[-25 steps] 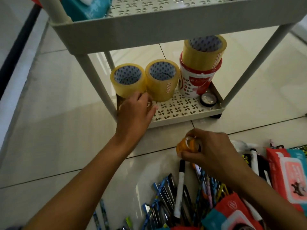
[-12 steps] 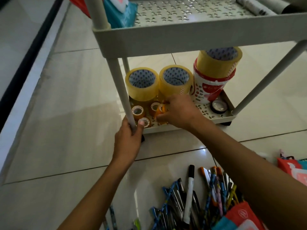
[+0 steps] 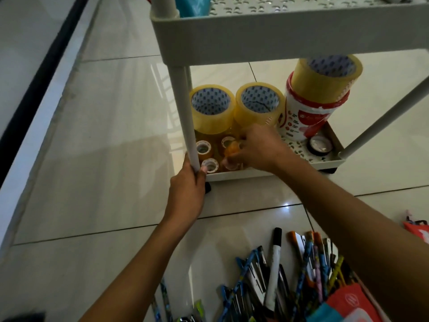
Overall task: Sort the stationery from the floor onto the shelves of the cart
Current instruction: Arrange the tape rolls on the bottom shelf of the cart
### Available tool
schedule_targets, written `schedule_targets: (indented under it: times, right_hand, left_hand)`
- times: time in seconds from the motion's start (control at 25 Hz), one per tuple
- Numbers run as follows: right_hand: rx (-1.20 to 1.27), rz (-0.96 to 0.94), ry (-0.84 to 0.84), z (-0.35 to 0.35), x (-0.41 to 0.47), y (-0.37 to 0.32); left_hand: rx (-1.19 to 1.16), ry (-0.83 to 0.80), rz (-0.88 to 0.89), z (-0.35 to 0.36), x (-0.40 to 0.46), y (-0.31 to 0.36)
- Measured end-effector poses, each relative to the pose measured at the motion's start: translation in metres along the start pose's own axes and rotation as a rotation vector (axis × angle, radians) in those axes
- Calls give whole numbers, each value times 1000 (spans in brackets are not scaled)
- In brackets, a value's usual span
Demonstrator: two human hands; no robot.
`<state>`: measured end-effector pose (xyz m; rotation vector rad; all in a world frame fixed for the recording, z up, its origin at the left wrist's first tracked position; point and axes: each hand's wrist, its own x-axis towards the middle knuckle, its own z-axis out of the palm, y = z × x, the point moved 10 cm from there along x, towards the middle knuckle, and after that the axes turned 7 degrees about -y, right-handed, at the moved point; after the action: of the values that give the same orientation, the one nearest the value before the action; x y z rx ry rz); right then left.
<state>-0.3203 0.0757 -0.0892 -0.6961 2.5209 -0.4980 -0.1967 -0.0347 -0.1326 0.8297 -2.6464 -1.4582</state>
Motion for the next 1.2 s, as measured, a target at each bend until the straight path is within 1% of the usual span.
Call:
schedule_targets:
  times: [0.08,0.16,0.28,0.36,0.4,0.48,0.6,0.84,0.96,1.04,1.12,1.2]
  right_hand:
    - [78,49,-11,-10,-3,17]
    - [62,94,-13,-15,-3,31]
    - [-130,122,-41,-8,2,32]
    - [-174,114,-66,0,6,28]
    - [-152,114,-84,2,6,30]
    - [-30,113,-102,-2,6,37]
    - [140,95,-75,-17,2,47]
    - [161,56,-40,-13,0,47]
    - [95,48,2,-9,4,44]
    - [-5,33,9,-7,5,40]
    - [-140,14,-10,-1,6,36]
    - [-176,2,-48,5,7,35]
  left_hand:
    - [2,1,4,-1,0,1]
    - [-4,5,3,-1,-1,0]
    - [-17,12,0,-1,-1,0]
    - [-13,6,10,-1,-1,2]
    - [-11,-1,15,0,-2,3]
    - [-7,-9,16,0,-2,3]
    - [-4,-5,14,0,-1,2]
    - [12,-17,15,0,-1,1]
    - [18,-14,22,-1,-2,4]
    - [12,-12,24,-1,-3,5]
    - [11,-9,28,-2,-3,6]
    - [8,-11,29,-2,-3,5]
